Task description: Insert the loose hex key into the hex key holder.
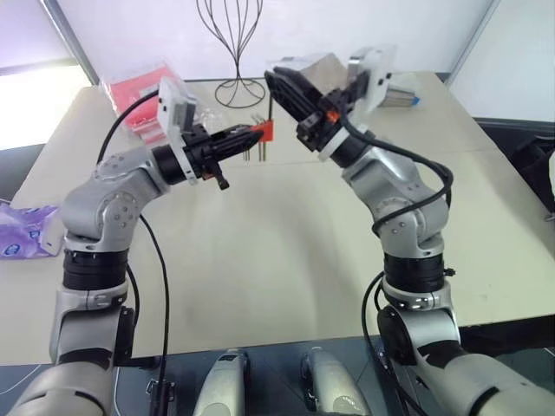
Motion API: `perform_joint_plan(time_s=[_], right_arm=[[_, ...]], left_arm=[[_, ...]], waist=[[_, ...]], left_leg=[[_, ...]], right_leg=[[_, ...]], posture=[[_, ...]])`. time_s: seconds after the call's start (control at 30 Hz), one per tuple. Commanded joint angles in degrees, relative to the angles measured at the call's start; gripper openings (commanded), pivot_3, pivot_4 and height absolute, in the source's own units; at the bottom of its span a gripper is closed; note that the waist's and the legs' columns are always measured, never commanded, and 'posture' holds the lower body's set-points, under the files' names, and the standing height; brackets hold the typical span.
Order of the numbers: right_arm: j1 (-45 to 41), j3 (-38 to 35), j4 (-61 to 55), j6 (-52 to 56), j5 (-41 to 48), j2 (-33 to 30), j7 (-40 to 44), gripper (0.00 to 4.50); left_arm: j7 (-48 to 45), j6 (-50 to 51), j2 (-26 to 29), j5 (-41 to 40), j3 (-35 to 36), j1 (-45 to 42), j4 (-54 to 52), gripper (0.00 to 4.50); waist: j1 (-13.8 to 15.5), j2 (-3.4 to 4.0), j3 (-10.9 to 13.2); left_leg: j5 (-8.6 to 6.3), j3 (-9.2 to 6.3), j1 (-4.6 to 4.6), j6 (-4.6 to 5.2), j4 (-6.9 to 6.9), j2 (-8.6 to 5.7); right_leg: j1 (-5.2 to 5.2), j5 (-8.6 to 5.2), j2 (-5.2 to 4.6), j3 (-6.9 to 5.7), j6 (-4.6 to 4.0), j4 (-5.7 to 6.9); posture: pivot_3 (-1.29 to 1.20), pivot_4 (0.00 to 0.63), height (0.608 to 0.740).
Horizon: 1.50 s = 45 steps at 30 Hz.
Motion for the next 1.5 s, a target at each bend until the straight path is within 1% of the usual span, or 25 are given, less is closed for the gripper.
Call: perform_joint_plan(time_s=[0.03, 0.13, 0.17, 0.33, 0.57, 0.73, 0.83, 0.93, 1.03, 1.1, 1.2, 1.3, 1.37, 1.5], right_arm=[[-0.69, -0.16, -2.71, -0.47, 0.54, -0.1, 0.16, 2.55], [-0.3, 0.32, -2.94, -0.15, 0.45, -0.17, 0.24, 4.15], [-0.08, 0.66, -3.13, -0.05, 0.28, -0.38, 0.44, 4.42], [0.89, 0.66, -3.76, 0.14, -0.1, -1.91, 0.74, 4.42], [8.51, -2.9, -9.36, 4.47, 1.56, -11.97, 3.48, 4.42], [12.82, -6.34, -13.45, 7.64, 2.31, -18.94, 4.04, 4.42], [15.64, -8.84, -17.22, 11.35, 3.44, -25.02, 5.22, 4.42], [18.92, -10.97, -21.85, 13.19, 4.46, -32.21, 8.77, 4.42], [24.84, -12.52, -26.91, 13.69, 3.52, -41.53, 14.4, 4.42], [27.44, -13.3, -28.71, 13.81, 3.57, -44.78, 15.67, 4.42], [30.85, -15.2, -30.27, 13.17, 2.74, -46.76, 15.55, 4.42], [32.68, -15.97, -31.42, 13.09, 1.67, -46.52, 13.86, 4.42], [33.72, -16.38, -32.32, 13.16, 1.22, -46.23, 13.01, 4.42], [34.63, -16.47, -33.4, 13.19, 0.8, -46.2, 12.16, 4.42]], left_arm=[[0.04, -1.41, 0.22, 0.01, 1.66, -1.93, -0.49, 0.0], [-0.03, -1.48, 0.15, 0.08, 1.62, -2.39, -0.19, 0.0], [-0.03, -1.48, 0.12, 0.08, 1.6, -2.51, -0.15, 0.0], [-0.17, -1.46, 0.15, 0.14, 1.67, -2.68, -0.09, 0.0], [0.22, -0.03, -0.94, -0.6, 1.16, -0.77, -1.28, 0.0], [3.16, 4.59, -5.18, -2.73, 0.32, -0.09, -1.01, 0.0], [5.29, 7.44, -9.72, -4.16, -0.77, -0.26, 0.12, 0.0], [4.85, 7.94, -12.92, -2.74, -4.24, 0.58, 1.33, 0.0], [3.7, 7.27, -15.98, -0.85, -8.15, 1.47, 4.58, 0.0], [3.09, 6.72, -17.21, 0.27, -9.46, 1.7, 6.53, 0.0], [2.12, 6.1, -20.28, 1.92, -11.75, 2.28, 10.85, 0.0], [1.85, 5.14, -23.19, 4.09, -13.62, 2.68, 15.0, 0.0], [3.14, 3.55, -25.72, 5.88, -13.79, 2.22, 19.49, 0.0], [4.38, 1.92, -27.79, 8.31, -12.86, 1.4, 25.1, 0.0]], waist=[[0.0, 0.0, 0.0], [0.0, 0.0, 0.0], [0.0, 0.0, 0.0], [0.0, 0.0, 0.0], [0.48, 0.0, 0.0], [0.47, -0.01, 0.0], [0.59, -0.01, 0.0], [1.35, -0.02, 0.01], [1.75, -0.02, 0.01], [1.68, -0.04, 0.02], [1.65, -0.05, 0.02], [1.78, -0.05, 0.02], [1.85, -0.05, 0.02], [1.78, -0.06, 0.03]], left_leg=[[0.0, 0.0, 0.0, 0.0, 0.0, 0.0], [0.0, 0.0, 0.0, 0.0, 0.0, 0.0], [0.0, 0.0, -0.01, 0.0, 0.0, 0.0], [0.0, 0.0, -0.01, 0.0, 0.0, 0.0], [0.0, -0.01, -0.12, 0.0, 0.02, -0.02], [0.0, -0.03, -0.2, 0.0, 0.03, -0.02], [0.0, -0.04, -0.22, 0.0, 0.05, -0.02], [0.0, -0.04, -0.27, 0.01, 0.1, -0.04], [0.0, -0.03, -0.29, 0.01, 0.12, -0.07], [0.0, -0.01, -0.29, 0.01, 0.13, -0.1], [0.0, -0.01, -0.29, 0.01, 0.18, -0.1], [0.0, -0.01, -0.3, 0.01, 0.26, -0.09], [-0.01, -0.02, -0.34, 0.03, 0.33, -0.09], [-0.04, -0.05, -0.43, 0.08, 0.45, -0.1]], right_leg=[[0.0, 0.0, 0.0, 0.0, 0.0, 0.0], [-0.01, 0.0, 0.0, 0.0, 0.0, 0.0], [-0.01, 0.0, 0.0, 0.0, 0.0, 0.0], [-0.01, 0.0, 0.0, 0.0, 0.0, 0.0], [-0.01, 0.0, -0.02, -0.01, 0.0, -0.1], [-0.06, 0.0, -0.01, -0.02, 0.01, -0.11], [-0.06, 0.0, -0.01, -0.03, 0.01, -0.11], [-0.06, -0.01, -0.01, -0.04, 0.02, -0.13], [-0.06, -0.01, 0.01, -0.04, 0.03, -0.15], [0.0, -0.01, 0.05, -0.09, 0.03, -0.24], [0.01, -0.01, 0.1, -0.07, 0.03, -0.24], [0.04, -0.01, 0.11, -0.08, 0.03, -0.24], [0.06, -0.01, 0.1, -0.11, 0.03, -0.24], [0.04, -0.01, 0.09, -0.14, 0.04, -0.24]], posture=[[0.0, 0.15, 0.74], [0.0, 0.15, 0.74], [0.0, 0.15, 0.74], [0.0, 0.15, 0.74], [0.0, 0.15, 0.74], [0.0, 0.15, 0.74], [0.0, 0.15, 0.74], [0.0, 0.15, 0.74], [0.0, 0.15, 0.74], [0.0, 0.15, 0.74], [0.0, 0.15, 0.74], [0.0, 0.15, 0.74], [0.0, 0.15, 0.74], [0.0, 0.15, 0.74]])
